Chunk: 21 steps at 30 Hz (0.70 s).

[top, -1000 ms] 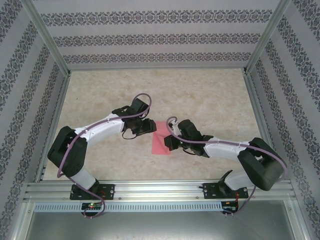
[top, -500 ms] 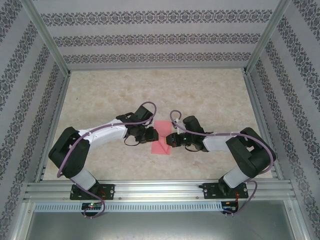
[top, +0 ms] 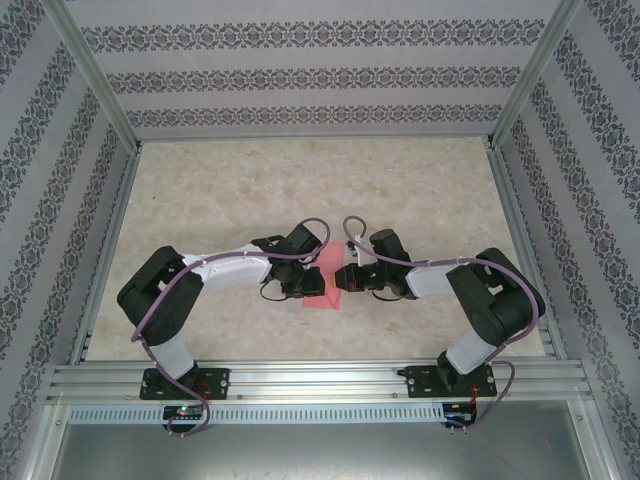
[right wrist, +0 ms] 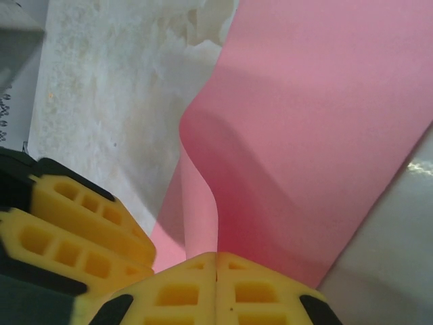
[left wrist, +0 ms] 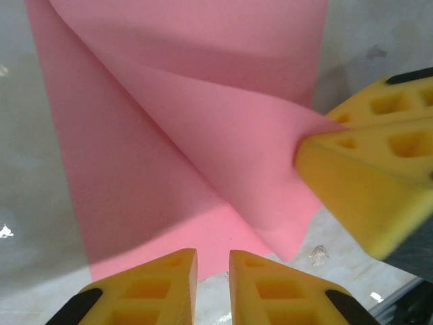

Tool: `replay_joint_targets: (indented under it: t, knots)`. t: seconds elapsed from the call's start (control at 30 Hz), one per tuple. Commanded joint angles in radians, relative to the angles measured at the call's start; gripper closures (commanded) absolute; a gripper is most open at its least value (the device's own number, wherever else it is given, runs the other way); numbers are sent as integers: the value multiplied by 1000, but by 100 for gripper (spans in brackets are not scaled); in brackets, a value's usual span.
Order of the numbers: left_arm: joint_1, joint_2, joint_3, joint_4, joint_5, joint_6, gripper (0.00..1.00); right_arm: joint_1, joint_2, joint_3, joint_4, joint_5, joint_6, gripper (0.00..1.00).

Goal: Fold a paper plane with a square sheet of paper (pick it up from the middle)
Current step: Fold the triangle a second time at the center of the table.

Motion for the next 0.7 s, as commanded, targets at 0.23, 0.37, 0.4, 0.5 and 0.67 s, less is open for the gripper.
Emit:
replay_joint_targets:
  t: [0.23, 0.37, 0.4, 0.5, 0.67]
  knots:
    - [-23, 52, -12, 23, -57, 14, 83, -31, 40, 100, -101, -63, -100, 97]
    - [-25, 54, -20, 5, -90, 25, 83, -34, 68, 146, -170, -68, -140, 97]
    - [-24, 57, -21, 1, -95, 29, 83, -34, 76, 161, -189, -72, -149, 97]
    - [-25, 60, -19, -6, -104, 37, 83, -34, 93, 191, -233, -70, -173, 97]
    - [-24, 62, -17, -10, -109, 43, 83, -34, 124, 241, -303, -79, -202, 96]
